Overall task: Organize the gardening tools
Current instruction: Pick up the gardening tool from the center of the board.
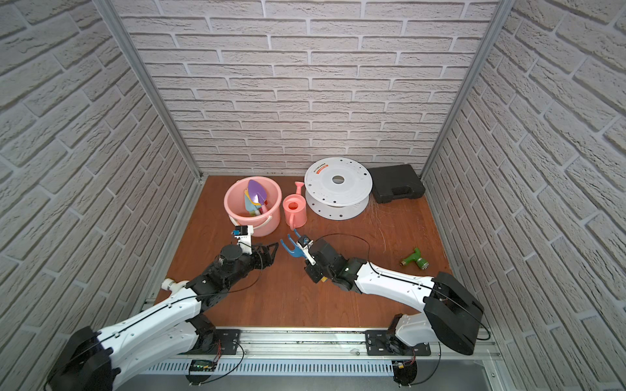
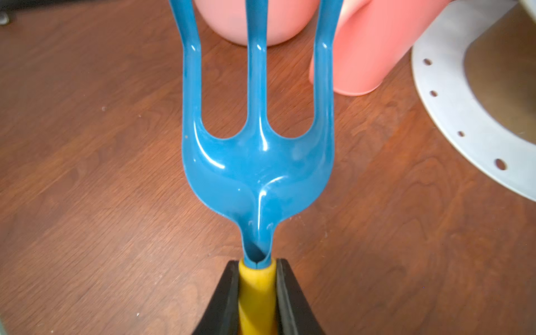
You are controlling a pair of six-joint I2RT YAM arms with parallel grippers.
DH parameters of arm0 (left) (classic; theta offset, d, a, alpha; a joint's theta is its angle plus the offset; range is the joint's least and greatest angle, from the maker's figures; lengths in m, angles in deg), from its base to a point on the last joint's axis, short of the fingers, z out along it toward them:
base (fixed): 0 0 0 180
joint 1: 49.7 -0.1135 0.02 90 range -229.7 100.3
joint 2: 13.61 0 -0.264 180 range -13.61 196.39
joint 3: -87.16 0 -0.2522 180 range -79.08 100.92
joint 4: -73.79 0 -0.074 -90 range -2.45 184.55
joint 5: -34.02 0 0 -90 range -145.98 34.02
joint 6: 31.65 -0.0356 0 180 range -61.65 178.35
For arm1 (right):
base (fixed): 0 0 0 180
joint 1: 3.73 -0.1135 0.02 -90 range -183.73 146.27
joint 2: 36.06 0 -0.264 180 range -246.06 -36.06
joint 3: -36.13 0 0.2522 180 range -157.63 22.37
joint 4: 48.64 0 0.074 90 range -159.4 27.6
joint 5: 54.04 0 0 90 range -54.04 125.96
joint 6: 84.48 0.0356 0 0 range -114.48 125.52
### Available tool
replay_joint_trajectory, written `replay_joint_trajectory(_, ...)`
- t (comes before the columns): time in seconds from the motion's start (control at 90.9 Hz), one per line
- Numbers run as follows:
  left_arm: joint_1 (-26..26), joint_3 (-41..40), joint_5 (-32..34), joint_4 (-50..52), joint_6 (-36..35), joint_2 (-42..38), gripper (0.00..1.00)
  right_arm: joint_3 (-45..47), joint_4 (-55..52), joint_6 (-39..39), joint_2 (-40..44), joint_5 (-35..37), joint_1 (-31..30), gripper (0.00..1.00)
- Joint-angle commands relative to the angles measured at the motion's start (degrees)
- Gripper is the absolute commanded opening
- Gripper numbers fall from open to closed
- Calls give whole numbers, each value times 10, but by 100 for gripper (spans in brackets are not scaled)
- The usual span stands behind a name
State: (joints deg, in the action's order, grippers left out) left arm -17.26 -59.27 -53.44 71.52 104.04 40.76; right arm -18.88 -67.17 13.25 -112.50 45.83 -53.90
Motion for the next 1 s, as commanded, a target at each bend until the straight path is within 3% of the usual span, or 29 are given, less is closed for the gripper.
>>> replay_joint_trajectory(0.0,-1,-2,-83,-164,65,55,77,26,51,21,37,53,-4,3)
replay_joint_trajectory(0.242,20,20,-145,-326,98,195,64,41,58,25,75,65,-4,3)
replay_joint_trajectory(0.506,30,43,-146,-374,92,240,39,50,62,31,91,58,-5,3)
replay_joint_trajectory(0.726,31,33,-132,-337,78,203,40,40,41,48,76,116,-3,3)
replay_joint_trajectory(0.99,36,42,-140,-313,58,185,36,44,55,43,75,75,-2,3)
